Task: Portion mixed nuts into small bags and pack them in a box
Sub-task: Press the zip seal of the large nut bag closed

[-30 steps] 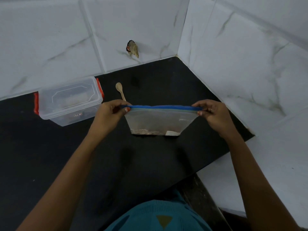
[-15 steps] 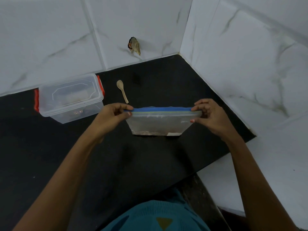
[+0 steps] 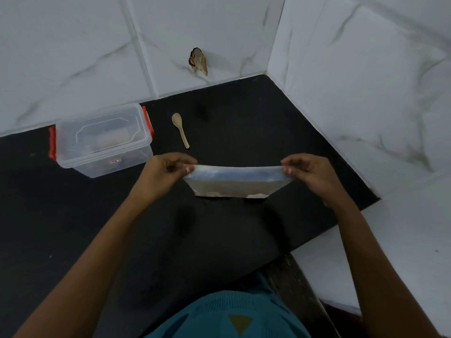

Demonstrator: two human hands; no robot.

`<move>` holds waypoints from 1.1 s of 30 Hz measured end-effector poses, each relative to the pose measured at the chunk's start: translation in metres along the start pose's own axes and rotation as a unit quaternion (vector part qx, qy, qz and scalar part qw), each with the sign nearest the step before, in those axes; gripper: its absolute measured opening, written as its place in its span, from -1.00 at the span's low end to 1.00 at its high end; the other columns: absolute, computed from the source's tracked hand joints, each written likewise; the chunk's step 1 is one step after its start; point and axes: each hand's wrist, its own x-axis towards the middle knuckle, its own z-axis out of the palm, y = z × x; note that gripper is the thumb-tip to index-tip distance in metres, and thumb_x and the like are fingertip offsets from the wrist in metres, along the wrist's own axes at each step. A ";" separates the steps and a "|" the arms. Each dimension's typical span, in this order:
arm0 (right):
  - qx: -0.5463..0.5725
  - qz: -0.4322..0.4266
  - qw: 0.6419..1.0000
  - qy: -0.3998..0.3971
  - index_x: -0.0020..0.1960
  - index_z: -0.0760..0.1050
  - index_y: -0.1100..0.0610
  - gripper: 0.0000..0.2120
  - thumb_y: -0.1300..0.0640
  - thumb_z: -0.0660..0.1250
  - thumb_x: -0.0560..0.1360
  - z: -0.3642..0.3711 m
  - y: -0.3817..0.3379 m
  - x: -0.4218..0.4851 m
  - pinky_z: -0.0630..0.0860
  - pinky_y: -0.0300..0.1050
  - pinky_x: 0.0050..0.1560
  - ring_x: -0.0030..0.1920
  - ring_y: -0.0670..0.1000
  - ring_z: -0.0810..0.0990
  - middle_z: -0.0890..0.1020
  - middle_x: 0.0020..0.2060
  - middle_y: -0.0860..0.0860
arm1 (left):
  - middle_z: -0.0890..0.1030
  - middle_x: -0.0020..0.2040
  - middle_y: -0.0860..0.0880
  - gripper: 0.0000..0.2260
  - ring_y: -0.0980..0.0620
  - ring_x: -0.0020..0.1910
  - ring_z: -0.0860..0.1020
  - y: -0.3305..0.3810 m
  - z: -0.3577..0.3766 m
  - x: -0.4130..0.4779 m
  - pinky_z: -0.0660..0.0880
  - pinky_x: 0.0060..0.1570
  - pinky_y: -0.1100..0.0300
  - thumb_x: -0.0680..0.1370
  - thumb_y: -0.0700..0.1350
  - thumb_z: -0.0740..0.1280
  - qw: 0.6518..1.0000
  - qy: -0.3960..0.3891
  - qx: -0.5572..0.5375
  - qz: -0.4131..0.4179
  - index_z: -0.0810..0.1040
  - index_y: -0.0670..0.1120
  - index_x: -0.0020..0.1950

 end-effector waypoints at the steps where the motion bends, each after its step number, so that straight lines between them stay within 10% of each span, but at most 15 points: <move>1: 0.028 0.013 1.000 0.004 -0.09 0.50 -0.02 -0.76 0.33 0.34 0.43 0.001 0.002 0.001 0.52 -0.40 -0.17 -0.08 -0.21 0.55 0.57 -0.12 -0.11 | 0.57 -0.11 0.12 -0.76 0.22 -0.06 0.55 -0.001 0.001 0.000 0.46 0.00 0.31 0.51 -0.22 0.30 0.999 0.005 -0.044 -0.022 0.46 0.04 0.12; 9: 0.048 0.064 0.996 -0.040 -0.08 0.54 -0.03 -0.80 0.27 0.34 0.44 0.002 0.006 0.009 0.47 -0.23 0.02 0.04 -0.11 0.49 0.53 -0.01 -0.11 | 0.53 0.05 0.09 -0.85 0.23 -0.04 0.49 0.000 0.002 0.008 0.41 -0.01 0.31 0.48 -0.22 0.32 0.978 -0.001 -0.159 -0.134 0.55 0.01 -0.03; 19: -0.102 -0.022 0.993 -0.059 -0.04 0.54 0.02 -0.78 0.29 0.39 0.40 0.004 0.014 0.013 0.45 -0.34 -0.09 0.01 -0.10 0.50 0.50 -0.01 -0.05 | 0.50 0.14 0.03 -0.83 0.10 0.13 0.43 -0.014 0.010 0.009 0.36 0.05 0.31 0.47 -0.14 0.38 0.995 0.020 0.102 -0.004 0.60 -0.10 0.04; 33: 0.066 0.075 0.995 -0.021 -0.08 0.50 0.02 -0.81 0.30 0.33 0.45 0.016 0.030 0.021 0.50 -0.24 -0.06 0.01 -0.11 0.53 0.54 -0.03 -0.09 | 0.54 0.08 0.03 -0.77 0.10 0.02 0.57 -0.024 0.022 0.012 0.56 -0.06 0.26 0.50 -0.26 0.31 0.993 0.016 -0.116 -0.033 0.46 0.08 -0.01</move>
